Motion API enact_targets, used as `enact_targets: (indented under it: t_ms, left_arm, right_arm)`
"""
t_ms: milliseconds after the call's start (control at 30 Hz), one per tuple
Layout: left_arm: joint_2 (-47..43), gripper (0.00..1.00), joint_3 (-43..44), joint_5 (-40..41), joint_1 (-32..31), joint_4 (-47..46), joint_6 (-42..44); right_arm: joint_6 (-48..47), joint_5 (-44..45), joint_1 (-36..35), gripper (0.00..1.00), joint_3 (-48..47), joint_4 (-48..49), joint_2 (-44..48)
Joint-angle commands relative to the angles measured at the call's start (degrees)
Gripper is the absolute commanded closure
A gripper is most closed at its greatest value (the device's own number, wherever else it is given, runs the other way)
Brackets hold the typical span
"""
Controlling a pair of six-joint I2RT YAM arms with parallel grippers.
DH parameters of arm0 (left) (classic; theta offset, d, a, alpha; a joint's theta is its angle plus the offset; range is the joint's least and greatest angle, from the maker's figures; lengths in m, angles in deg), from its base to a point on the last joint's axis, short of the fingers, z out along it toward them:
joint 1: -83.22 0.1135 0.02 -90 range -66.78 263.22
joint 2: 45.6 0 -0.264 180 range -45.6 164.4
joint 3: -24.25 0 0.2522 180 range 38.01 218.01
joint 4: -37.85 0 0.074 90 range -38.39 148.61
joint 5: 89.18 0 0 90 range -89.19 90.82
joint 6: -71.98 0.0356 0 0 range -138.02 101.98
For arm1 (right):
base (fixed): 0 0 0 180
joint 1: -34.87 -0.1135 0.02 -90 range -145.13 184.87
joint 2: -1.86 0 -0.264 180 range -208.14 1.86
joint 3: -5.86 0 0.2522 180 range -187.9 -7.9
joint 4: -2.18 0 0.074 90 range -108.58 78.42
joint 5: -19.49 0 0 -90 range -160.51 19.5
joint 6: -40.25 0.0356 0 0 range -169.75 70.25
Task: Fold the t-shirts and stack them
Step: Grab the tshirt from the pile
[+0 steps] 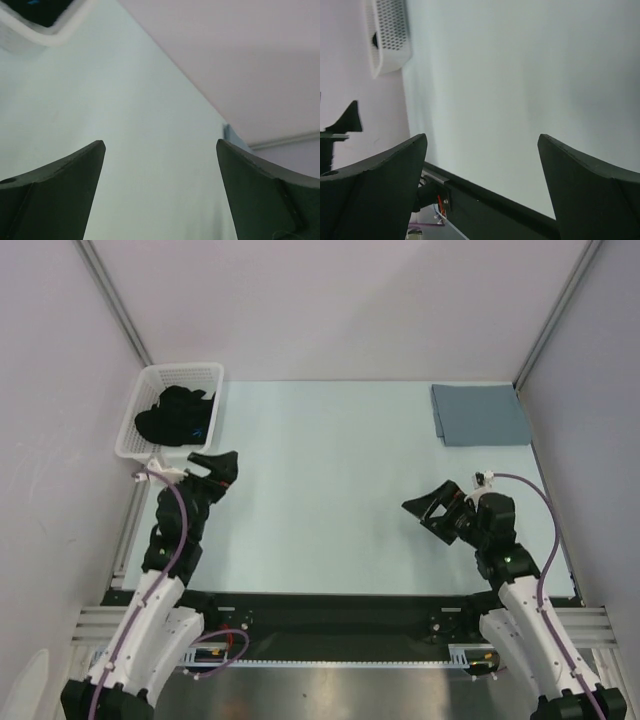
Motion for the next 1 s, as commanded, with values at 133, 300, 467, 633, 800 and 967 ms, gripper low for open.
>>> enact_targets:
  t_ms: [133,300,467,633,800,967]
  left_arm:
    - [22.6,0.00,28.6,3.1,8.1,17.2,21.5]
    - [35.5,0.00,37.7,-7.1,20.2,9.6,15.4]
    - [55.2,0.01,51.3,-5.9,24.9,9.7,13.0]
    - [70.4,0.06,65.3,1.8,25.4,15.5,13.2]
    - [83.4,0.05,75.2,3.9,25.6,18.8,13.7]
    - [92.0,0.09,79.8,-0.8,26.5,18.1,9.5]
  right_arm:
    - [-13.3,4.9,7.5,0.00,-22.7,-28.7,-13.9]
    - [-14.1,9.6,10.4,0.00,-26.3,-38.4,-17.1]
    - [-18.1,2.2,10.4,0.00,-29.7,-38.4,-19.1]
    - [-21.0,5.7,10.6,0.00,-35.4,-43.1,-19.6]
    - [-21.4,7.7,10.9,0.00,-36.4,-42.8,-20.0]
    - [-21.6,8.6,12.0,0.00,-36.8,-42.2,-22.0]
